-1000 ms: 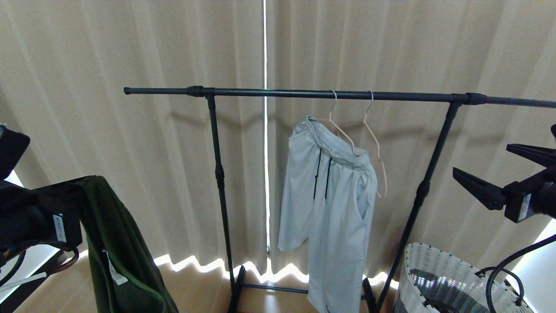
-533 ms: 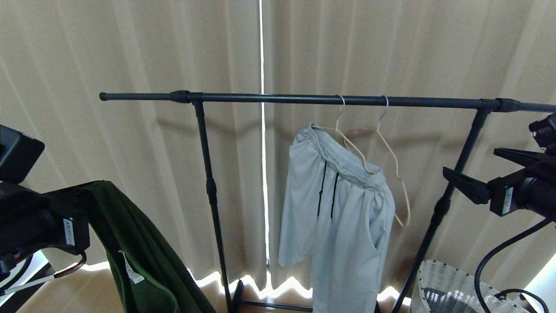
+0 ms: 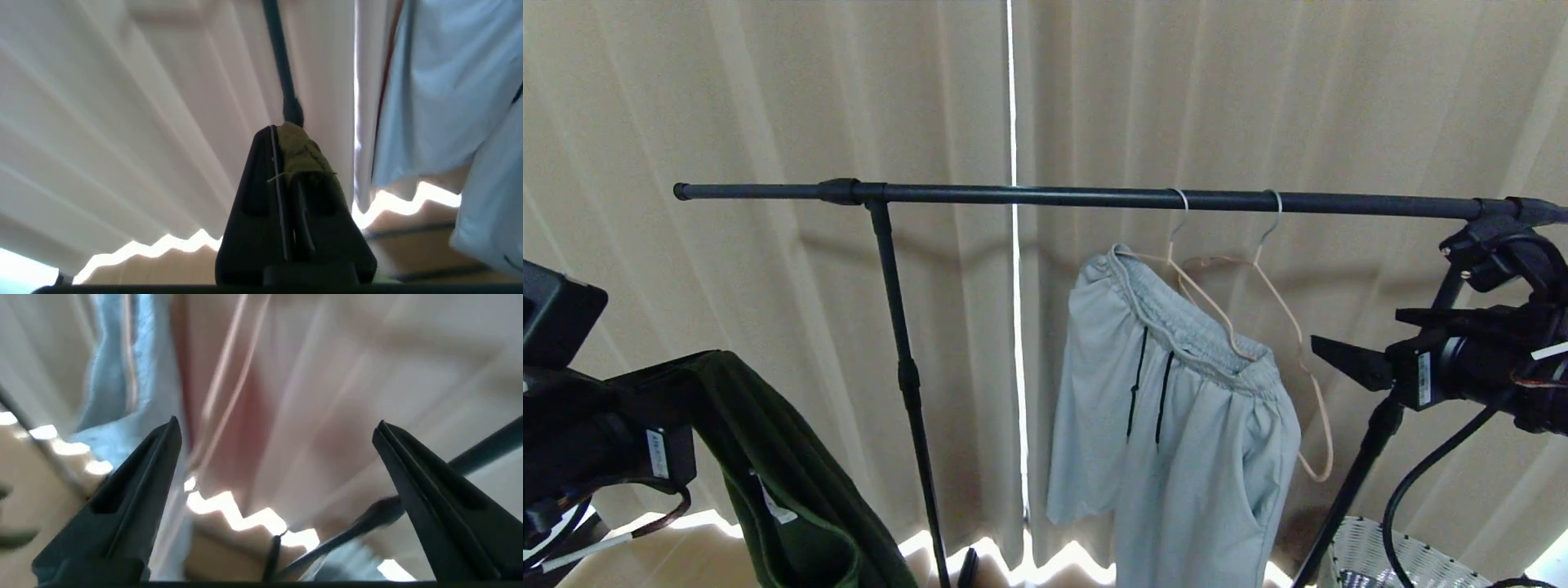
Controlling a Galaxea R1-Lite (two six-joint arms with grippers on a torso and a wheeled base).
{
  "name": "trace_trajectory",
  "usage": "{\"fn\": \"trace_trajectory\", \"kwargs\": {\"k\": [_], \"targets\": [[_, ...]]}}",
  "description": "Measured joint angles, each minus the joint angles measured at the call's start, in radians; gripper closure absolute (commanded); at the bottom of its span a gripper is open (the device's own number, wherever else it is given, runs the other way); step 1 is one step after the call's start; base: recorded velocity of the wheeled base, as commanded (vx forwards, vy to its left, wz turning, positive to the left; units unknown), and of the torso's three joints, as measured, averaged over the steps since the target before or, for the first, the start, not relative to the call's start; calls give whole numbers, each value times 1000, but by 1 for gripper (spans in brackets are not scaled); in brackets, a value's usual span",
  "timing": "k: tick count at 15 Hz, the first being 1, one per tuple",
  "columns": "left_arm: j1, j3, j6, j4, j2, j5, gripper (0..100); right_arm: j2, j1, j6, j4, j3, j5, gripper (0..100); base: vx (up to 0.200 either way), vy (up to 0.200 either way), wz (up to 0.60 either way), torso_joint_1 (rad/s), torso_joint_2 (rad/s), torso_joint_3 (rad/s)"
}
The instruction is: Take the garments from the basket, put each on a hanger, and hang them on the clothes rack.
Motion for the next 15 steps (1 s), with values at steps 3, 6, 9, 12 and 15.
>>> {"fn": "trace_trajectory", "kwargs": {"k": [3,6,9,12,15], "targets": [[5,32,0,-14,-1,0,100,43,71,74,176,-114,-110,0,0,0,0,0,0,0],[5,43,1,-15,-11,0,100,125,113,121,209,-185,-254,0,0,0,0,0,0,0],[1,57,2,-15,-41,0,100,191,119,166,212,-216,-275,0,0,0,0,0,0,0],[1,61,1,-15,-66,0,100,229,126,194,212,-227,-275,0,0,0,0,0,0,0],[1,57,1,-15,-73,0,100,249,127,225,212,-230,-275,0,0,0,0,0,0,0]]}}
